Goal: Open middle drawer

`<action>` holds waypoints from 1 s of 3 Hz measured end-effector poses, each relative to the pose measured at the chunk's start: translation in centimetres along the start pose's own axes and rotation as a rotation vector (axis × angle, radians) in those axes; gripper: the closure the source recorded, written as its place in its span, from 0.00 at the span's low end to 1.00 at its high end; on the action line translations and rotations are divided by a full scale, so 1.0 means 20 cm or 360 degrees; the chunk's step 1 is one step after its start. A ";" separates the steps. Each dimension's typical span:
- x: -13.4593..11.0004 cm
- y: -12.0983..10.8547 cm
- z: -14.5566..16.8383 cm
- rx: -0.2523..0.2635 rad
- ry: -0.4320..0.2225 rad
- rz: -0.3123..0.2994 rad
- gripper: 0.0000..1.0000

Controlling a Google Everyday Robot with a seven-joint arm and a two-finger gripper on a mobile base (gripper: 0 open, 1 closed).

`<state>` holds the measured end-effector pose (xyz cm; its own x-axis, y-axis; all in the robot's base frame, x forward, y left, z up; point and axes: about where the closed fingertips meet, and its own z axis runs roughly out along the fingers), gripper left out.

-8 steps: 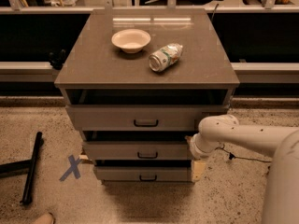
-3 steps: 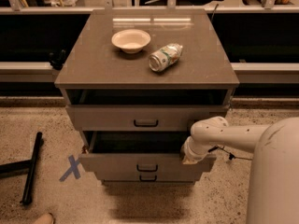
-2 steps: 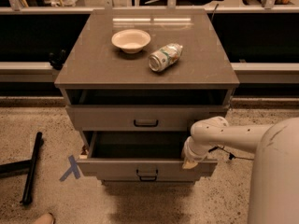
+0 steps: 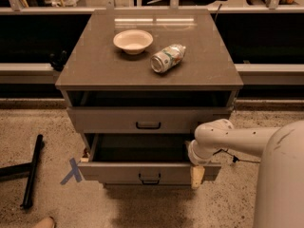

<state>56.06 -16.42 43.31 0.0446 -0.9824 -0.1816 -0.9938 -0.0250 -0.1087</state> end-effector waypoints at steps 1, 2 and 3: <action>-0.03 0.12 0.04 -0.0117 -0.0027 -0.0041 0.02; -0.05 0.22 0.03 -0.0193 -0.0029 -0.0070 0.03; -0.05 0.31 0.03 -0.0261 -0.0026 -0.0077 0.21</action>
Offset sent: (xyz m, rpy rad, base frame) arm -0.0665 0.0125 -0.0059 0.0038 0.1568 0.0979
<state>49.89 -15.54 42.23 0.0928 -0.9762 -0.1961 -0.9938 -0.1031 0.0428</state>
